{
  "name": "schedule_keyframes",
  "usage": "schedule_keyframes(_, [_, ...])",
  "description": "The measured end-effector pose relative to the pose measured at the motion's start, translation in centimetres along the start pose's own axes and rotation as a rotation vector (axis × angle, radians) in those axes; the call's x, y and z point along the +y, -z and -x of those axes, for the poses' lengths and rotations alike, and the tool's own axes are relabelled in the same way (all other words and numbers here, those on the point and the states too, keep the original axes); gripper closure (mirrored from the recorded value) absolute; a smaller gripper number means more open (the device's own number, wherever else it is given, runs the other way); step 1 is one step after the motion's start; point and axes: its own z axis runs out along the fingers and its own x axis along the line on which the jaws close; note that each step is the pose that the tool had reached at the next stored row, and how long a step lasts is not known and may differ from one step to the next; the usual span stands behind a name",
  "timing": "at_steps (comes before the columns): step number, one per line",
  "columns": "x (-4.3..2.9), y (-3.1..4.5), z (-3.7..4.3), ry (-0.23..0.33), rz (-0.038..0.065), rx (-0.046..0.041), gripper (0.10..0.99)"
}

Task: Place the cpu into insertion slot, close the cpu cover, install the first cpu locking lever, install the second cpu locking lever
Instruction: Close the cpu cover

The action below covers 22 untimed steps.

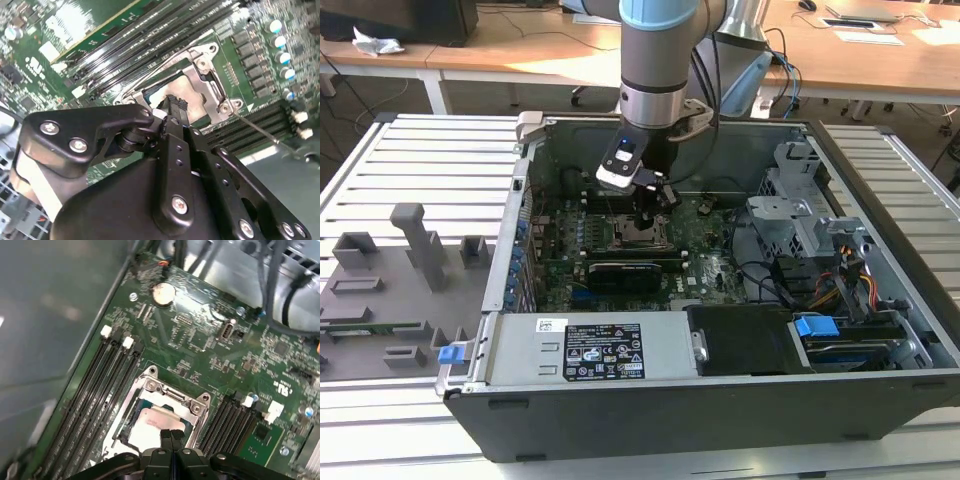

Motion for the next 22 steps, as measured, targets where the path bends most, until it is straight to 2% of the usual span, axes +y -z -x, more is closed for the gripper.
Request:
schedule_keyframes(2, [0.00,-0.03,0.00,0.058,-0.001,-0.0060,0.980])
schedule_keyframes(5, [0.00,-0.06,0.00,0.116,-0.003,-0.0118,0.980])
schedule_keyframes(6, [0.00,-0.08,0.00,0.156,-0.004,-0.0159,0.980])
schedule_keyframes(12, [0.00,-0.13,-0.01,0.268,-0.007,-0.0289,0.980])
schedule_keyframes(17, [0.00,-0.19,-0.01,0.386,-0.012,-0.0440,0.980])
schedule_keyframes(19, [0.00,-0.21,-0.01,0.461,-0.014,-0.0527,0.980])
schedule_keyframes(22, [0.00,-0.24,-0.01,0.522,-0.016,-0.0600,0.980])
